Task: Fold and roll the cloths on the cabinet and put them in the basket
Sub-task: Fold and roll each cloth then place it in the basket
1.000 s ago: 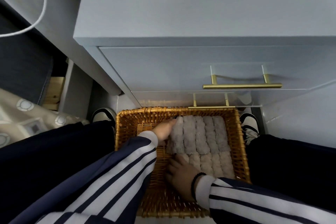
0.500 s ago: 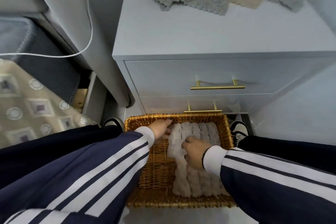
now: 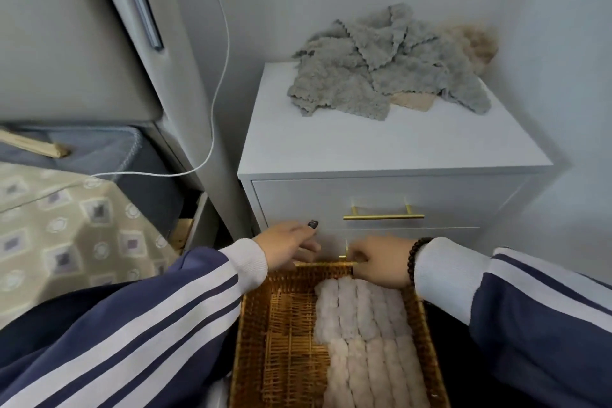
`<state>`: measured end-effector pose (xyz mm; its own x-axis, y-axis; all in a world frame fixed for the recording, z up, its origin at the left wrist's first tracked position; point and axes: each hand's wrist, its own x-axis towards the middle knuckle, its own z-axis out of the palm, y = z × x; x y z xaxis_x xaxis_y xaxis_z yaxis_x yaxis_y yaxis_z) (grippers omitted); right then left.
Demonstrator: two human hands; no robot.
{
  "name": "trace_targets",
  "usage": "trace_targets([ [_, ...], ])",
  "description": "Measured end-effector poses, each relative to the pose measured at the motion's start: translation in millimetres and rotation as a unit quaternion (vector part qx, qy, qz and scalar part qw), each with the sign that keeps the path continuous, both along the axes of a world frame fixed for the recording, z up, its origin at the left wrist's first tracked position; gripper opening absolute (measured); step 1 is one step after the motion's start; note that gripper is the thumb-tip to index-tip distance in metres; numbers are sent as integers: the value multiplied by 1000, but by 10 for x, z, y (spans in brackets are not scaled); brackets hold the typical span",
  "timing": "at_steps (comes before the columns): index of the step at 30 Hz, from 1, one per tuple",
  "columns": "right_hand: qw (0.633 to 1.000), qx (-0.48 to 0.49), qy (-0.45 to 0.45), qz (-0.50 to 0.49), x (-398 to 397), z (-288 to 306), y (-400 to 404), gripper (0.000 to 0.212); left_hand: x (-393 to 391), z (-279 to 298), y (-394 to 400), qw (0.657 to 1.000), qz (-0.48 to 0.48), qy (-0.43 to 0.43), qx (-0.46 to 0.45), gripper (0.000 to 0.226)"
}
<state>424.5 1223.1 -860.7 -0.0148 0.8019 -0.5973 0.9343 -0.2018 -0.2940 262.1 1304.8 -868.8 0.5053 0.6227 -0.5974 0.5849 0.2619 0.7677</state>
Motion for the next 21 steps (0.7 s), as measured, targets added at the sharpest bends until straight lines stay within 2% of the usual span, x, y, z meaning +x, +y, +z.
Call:
trace_targets([
  [5,991,85,80,-63,177,456,29,33,58,430,147,994,41,-95,32,25],
  [11,957,186,166,-149,442,691,93,25,300,733,270,974,83,-191,86,22],
  [17,907,276,192,-253,854,818,366,18,719,886,571,961,87,-232,123,22],
  [21,898,336,115,-261,1047,812,661,15,967,966,786,956,103,-244,127,22],
])
